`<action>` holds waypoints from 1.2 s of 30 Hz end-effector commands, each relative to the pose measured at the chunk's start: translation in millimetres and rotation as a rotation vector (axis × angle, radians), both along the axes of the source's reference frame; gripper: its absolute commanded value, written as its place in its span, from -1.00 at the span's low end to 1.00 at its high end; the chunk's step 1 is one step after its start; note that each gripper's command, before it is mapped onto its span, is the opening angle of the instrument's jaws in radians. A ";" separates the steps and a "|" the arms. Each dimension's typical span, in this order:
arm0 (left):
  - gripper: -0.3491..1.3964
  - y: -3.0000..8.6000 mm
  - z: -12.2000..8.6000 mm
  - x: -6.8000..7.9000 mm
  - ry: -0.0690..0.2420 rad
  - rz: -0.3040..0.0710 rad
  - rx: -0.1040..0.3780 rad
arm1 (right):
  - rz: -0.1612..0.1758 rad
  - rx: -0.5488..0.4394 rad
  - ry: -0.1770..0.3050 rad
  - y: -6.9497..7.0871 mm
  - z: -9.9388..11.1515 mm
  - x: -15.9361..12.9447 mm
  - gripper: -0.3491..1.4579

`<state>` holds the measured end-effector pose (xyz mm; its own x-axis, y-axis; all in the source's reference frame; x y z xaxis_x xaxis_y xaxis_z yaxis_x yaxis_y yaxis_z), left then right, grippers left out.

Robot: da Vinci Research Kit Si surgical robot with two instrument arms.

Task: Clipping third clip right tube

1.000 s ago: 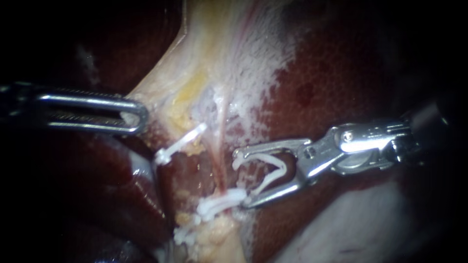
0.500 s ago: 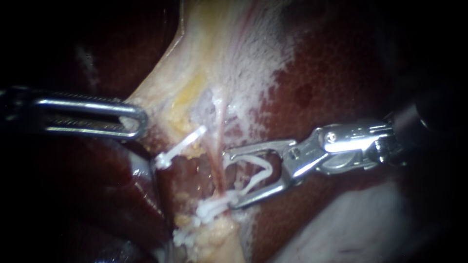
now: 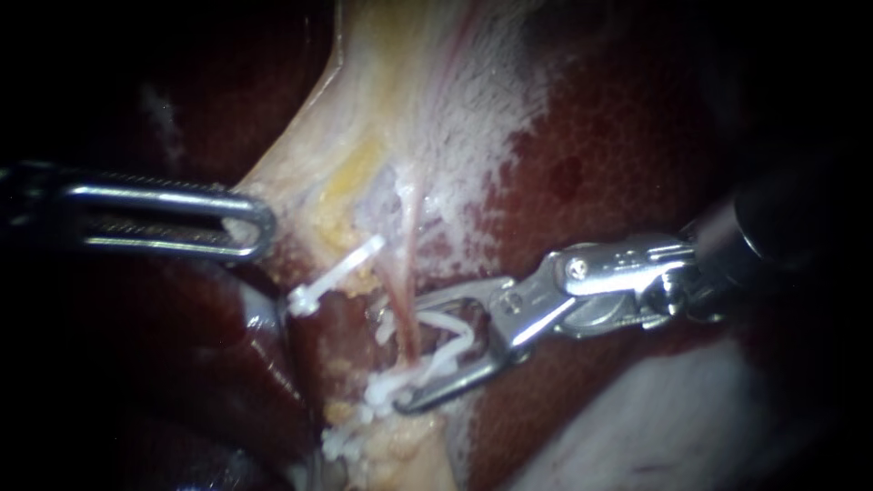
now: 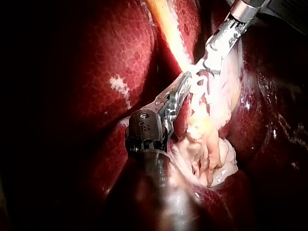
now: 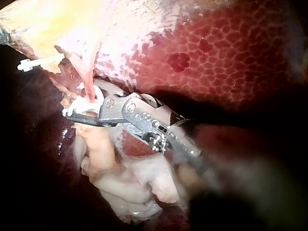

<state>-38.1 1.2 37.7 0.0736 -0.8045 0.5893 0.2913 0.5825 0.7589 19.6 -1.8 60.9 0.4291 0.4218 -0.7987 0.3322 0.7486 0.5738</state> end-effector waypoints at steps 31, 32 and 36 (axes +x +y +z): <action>-1.00 -0.1 0.3 -0.1 0.000 0.000 0.000 | 0.005 0.082 -0.026 1.1 -1.2 -0.8 -0.56; -1.00 -0.1 0.3 -0.1 0.000 0.000 0.000 | 0.002 0.083 -0.025 1.2 -1.1 -0.9 -0.62; -1.00 -0.1 0.3 -0.1 0.000 0.000 0.000 | -0.010 0.087 -0.016 1.4 -1.0 -1.1 -0.83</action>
<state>-38.2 1.1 38.0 0.0739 -0.8044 0.5894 0.2904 0.5828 0.7590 18.5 -0.4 60.0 0.4477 0.4831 -0.7525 0.3353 0.6894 0.6421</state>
